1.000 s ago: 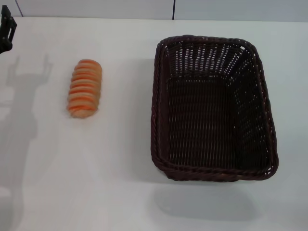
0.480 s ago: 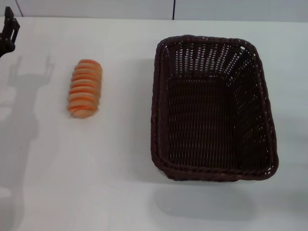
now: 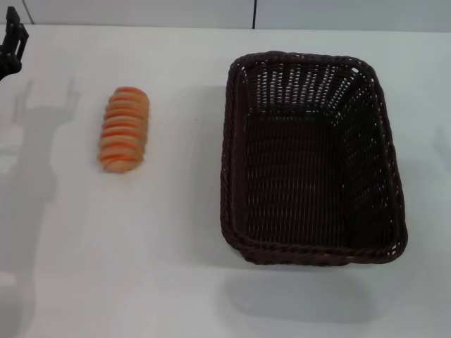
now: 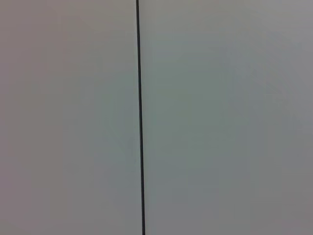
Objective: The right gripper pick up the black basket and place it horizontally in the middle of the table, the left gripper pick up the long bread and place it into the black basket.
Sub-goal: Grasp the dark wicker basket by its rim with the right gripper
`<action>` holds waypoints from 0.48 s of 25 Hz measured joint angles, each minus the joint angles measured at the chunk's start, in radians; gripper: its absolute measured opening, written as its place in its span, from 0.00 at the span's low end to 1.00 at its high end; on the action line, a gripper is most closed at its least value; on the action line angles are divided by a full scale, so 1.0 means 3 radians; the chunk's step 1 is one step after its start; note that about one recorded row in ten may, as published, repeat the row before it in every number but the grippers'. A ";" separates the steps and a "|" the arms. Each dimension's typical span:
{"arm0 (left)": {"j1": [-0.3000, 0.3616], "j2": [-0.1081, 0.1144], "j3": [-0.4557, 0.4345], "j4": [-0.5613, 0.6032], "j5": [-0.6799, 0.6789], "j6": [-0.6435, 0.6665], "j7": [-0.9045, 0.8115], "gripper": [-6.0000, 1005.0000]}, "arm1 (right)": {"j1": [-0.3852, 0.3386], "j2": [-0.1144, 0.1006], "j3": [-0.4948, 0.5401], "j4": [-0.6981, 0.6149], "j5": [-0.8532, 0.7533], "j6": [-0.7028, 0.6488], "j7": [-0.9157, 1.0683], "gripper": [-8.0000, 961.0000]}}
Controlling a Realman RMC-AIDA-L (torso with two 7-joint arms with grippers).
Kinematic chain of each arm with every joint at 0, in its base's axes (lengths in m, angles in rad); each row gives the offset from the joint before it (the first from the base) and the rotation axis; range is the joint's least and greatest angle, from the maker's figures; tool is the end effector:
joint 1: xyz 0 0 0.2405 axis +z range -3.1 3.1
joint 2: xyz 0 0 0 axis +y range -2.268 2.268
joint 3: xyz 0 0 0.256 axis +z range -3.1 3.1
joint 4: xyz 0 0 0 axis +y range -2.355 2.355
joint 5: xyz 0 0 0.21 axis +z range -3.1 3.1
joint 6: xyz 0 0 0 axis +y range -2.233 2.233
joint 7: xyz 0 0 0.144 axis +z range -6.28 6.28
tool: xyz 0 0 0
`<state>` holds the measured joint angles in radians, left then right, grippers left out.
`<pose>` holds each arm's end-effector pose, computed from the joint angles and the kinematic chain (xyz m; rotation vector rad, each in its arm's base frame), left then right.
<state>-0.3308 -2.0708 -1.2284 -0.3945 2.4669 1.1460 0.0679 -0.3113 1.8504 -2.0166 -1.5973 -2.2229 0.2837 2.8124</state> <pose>-0.3215 0.3368 0.0268 -1.3599 -0.4246 -0.6777 0.2719 0.2564 0.0629 -1.5499 0.8418 0.6432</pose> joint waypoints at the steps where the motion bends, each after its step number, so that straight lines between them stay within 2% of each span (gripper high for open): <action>1: 0.0000 0.0000 0.0000 0.0000 0.0000 0.0000 0.0000 0.78 | -0.0055 0.0128 0.0201 -0.0168 -0.0170 -0.0434 -0.0001 0.86; 5: -0.0001 0.0005 -0.0015 0.0009 -0.0008 -0.0001 0.0000 0.78 | -0.0133 0.0538 0.0758 -0.0676 -0.0603 -0.1710 -0.0010 0.86; 8: -0.0002 0.0005 -0.0017 0.0010 -0.0011 -0.0003 -0.0004 0.78 | -0.0103 0.0745 0.0999 -0.0974 -0.0732 -0.2457 -0.0164 0.86; 12: -0.0004 0.0005 -0.0017 0.0010 -0.0017 -0.0004 -0.0008 0.78 | -0.0056 0.0748 0.1044 -0.1137 -0.0732 -0.2785 -0.0197 0.86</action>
<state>-0.3319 -2.0692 -1.2334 -0.3915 2.4618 1.1447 0.0654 -0.3282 2.0746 -1.7035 -1.9383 -2.4425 -0.5517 2.7532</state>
